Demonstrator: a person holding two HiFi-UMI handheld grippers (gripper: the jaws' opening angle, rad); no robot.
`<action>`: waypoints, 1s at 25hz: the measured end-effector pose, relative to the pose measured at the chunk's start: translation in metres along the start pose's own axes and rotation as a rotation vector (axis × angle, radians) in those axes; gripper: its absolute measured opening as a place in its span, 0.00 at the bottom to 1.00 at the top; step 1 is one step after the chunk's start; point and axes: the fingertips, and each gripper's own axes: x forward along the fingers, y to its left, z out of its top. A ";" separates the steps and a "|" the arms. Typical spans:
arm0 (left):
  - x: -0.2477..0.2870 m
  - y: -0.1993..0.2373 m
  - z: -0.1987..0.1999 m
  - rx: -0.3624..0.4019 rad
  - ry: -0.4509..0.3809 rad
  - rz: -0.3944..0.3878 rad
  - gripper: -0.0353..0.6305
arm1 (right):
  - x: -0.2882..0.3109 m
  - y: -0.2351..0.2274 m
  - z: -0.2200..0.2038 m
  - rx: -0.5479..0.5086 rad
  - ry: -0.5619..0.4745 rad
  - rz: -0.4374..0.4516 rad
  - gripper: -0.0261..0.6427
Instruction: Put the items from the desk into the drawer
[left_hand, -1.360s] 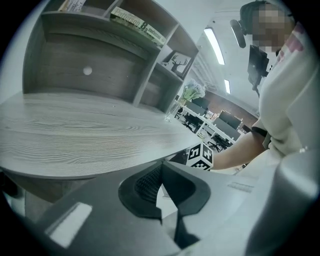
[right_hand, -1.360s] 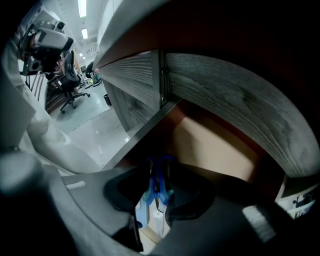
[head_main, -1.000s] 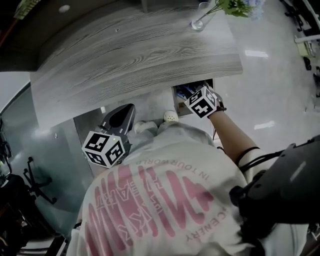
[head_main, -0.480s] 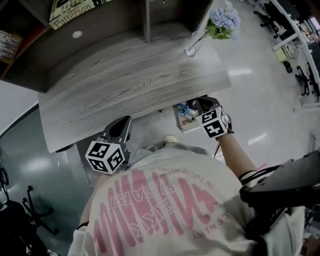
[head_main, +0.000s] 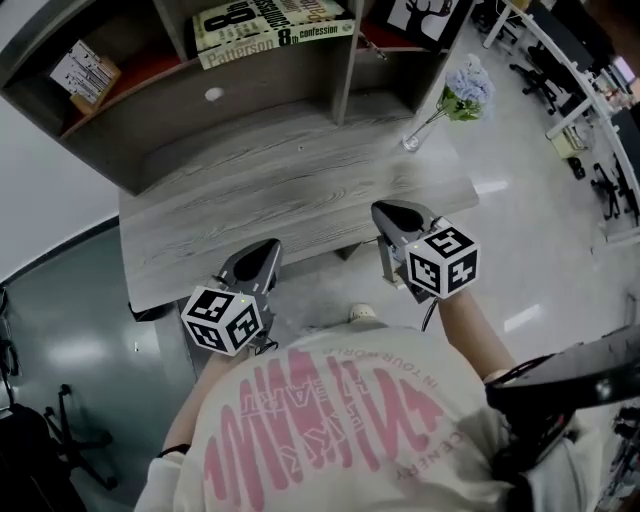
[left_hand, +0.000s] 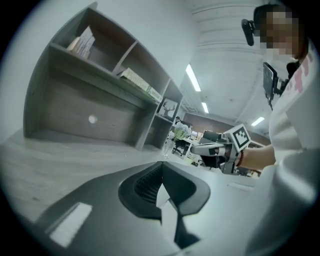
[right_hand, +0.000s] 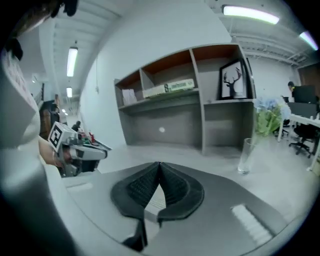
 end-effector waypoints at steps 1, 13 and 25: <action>-0.005 -0.001 0.007 0.053 -0.006 -0.002 0.08 | 0.003 0.019 0.009 -0.015 -0.028 0.049 0.04; -0.036 0.009 0.043 0.096 -0.065 -0.134 0.08 | 0.030 0.123 0.019 -0.227 0.029 0.210 0.05; -0.027 0.028 0.067 0.102 -0.047 -0.130 0.08 | 0.041 0.078 0.056 -0.137 0.004 0.116 0.05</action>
